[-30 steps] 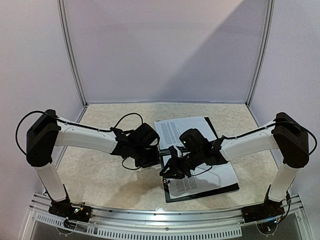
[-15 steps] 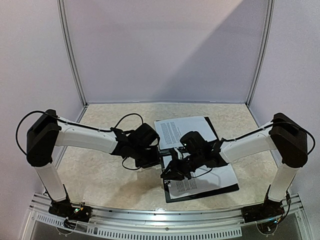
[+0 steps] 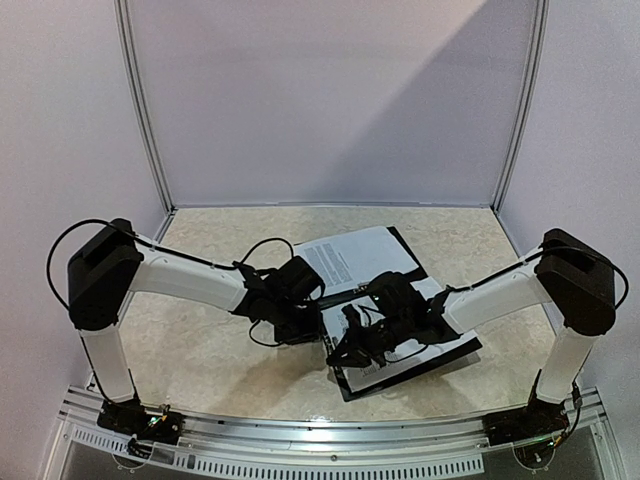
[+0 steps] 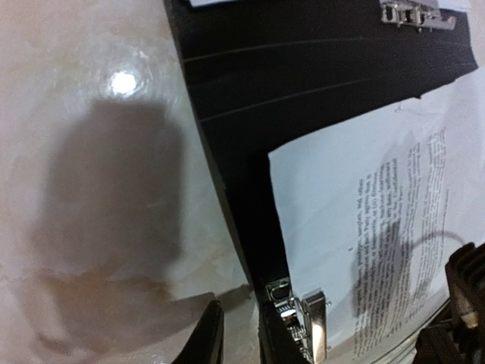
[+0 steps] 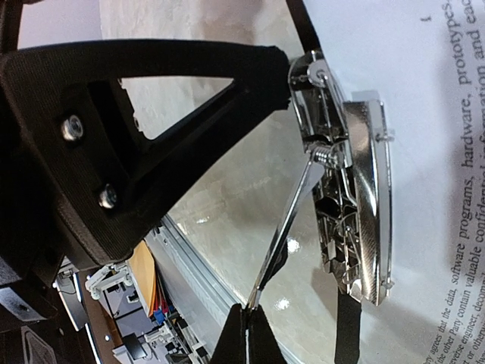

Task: Put the files into the folder
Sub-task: Clamp the file and folder with some files.

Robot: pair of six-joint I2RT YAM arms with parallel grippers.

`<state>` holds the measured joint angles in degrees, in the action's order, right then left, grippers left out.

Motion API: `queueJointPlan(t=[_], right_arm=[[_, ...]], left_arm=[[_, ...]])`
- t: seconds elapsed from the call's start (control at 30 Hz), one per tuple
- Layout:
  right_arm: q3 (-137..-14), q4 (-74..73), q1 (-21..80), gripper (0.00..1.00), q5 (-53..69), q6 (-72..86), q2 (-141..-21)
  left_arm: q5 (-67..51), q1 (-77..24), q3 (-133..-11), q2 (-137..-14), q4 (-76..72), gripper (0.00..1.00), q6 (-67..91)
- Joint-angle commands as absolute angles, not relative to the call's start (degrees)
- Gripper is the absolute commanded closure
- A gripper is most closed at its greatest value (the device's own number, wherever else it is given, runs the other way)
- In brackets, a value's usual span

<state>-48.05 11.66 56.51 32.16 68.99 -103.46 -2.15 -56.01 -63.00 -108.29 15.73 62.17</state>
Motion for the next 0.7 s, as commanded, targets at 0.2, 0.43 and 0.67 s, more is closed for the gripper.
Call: queueJointPlan(t=[0.2, 0.43, 0.67], right_arm=[[-46.7, 12.2, 56.7, 1.00, 31.5, 69.5, -103.5], [-46.3, 12.9, 56.7, 1.00, 31.9, 69.9, -103.7], [-46.0, 13.2, 56.7, 1.00, 32.0, 69.9, -103.7]], left_arm=[[-1.0, -56.5, -62.7, -105.0, 12.1, 0.82, 63.5], [-4.0, -56.8, -63.9, -108.7, 11.7, 0.82, 64.5], [-4.2, -56.8, -65.6, -111.4, 13.2, 0.82, 64.0]])
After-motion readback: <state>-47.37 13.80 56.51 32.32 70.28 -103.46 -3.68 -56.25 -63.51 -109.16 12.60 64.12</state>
